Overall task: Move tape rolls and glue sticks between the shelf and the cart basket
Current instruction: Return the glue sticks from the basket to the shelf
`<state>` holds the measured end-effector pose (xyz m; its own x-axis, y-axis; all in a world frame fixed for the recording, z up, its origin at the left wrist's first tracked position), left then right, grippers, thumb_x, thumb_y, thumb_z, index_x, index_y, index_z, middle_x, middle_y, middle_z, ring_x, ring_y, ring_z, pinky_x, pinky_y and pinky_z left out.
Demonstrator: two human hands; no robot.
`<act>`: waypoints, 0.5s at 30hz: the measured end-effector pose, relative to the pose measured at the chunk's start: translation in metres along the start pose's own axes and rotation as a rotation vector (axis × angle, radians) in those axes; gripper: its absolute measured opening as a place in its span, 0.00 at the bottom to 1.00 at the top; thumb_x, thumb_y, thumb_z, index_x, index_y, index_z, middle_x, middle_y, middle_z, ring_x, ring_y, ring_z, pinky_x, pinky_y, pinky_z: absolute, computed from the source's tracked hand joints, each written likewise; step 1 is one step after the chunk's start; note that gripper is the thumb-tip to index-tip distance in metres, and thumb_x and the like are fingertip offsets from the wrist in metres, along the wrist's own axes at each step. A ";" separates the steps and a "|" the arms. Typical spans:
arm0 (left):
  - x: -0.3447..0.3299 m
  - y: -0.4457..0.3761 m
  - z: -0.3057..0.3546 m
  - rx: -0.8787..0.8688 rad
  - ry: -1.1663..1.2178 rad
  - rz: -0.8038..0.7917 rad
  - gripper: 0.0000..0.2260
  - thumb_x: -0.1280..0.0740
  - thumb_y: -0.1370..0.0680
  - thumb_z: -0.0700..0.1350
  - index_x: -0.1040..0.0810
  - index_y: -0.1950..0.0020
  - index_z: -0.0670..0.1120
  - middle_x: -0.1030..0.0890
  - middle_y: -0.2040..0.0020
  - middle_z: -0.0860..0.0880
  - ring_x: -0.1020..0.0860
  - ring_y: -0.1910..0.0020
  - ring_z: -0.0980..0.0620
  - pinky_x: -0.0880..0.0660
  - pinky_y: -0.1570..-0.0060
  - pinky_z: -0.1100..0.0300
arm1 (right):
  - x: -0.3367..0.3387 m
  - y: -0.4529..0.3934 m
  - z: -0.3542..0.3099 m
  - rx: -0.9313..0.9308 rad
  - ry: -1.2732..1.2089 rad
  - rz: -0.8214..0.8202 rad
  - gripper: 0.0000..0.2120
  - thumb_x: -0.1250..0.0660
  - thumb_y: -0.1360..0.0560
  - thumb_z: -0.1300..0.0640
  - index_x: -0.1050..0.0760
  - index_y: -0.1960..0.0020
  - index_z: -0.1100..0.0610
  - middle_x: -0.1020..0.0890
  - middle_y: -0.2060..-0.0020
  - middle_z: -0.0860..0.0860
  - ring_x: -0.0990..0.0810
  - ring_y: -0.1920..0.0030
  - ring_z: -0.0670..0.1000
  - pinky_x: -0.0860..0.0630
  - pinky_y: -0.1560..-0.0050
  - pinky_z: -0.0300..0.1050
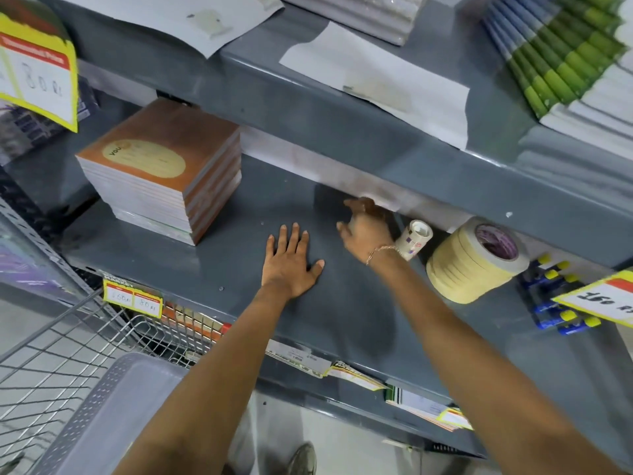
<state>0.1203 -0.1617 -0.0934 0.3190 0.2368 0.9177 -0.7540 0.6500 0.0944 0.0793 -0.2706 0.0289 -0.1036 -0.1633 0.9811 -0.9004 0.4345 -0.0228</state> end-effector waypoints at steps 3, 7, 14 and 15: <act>0.039 0.015 -0.025 -0.005 0.692 0.092 0.13 0.37 0.22 0.48 0.23 0.38 0.47 0.24 0.33 0.47 0.30 0.30 0.46 0.38 0.28 0.52 | -0.023 0.045 -0.045 0.128 -0.150 0.058 0.19 0.37 0.26 0.62 0.28 0.35 0.61 0.28 0.37 0.61 0.29 0.36 0.61 0.35 0.31 0.49; 0.088 0.120 -0.152 0.389 1.055 0.752 0.07 0.37 0.22 0.48 0.20 0.56 0.54 0.19 0.66 0.50 0.21 0.67 0.61 0.24 0.61 0.59 | -0.068 0.095 -0.113 0.285 -0.288 -0.013 0.16 0.38 0.27 0.68 0.23 0.40 0.61 0.25 0.39 0.58 0.25 0.40 0.57 0.38 0.35 0.37; -0.027 0.333 -0.312 1.157 1.120 0.738 0.08 0.40 0.26 0.46 0.25 0.65 0.48 0.22 0.63 0.42 0.25 0.63 0.46 0.28 0.61 0.53 | -0.158 0.151 -0.255 0.546 -0.294 -0.306 0.12 0.38 0.27 0.68 0.21 0.47 0.60 0.19 0.46 0.57 0.21 0.46 0.57 0.30 0.42 0.42; -0.054 0.357 -0.323 1.208 1.149 0.625 0.08 0.39 0.27 0.44 0.26 0.67 0.47 0.24 0.63 0.40 0.26 0.64 0.47 0.29 0.63 0.56 | -0.179 0.162 -0.276 0.580 -0.280 -0.352 0.12 0.38 0.27 0.68 0.21 0.48 0.59 0.19 0.46 0.57 0.22 0.45 0.57 0.28 0.42 0.46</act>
<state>0.0192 0.2908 -0.2339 -0.3495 0.8975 0.2691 -0.7014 -0.4410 0.5599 0.0690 0.0732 -0.0974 0.1987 -0.4612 0.8648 -0.9712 -0.2113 0.1105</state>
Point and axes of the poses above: each hand's wrist, its own y-axis away from the middle knuckle, its own x-axis out of the back of the hand, z = x × y, the point moved 10 cm from there along -y, towards the middle knuckle
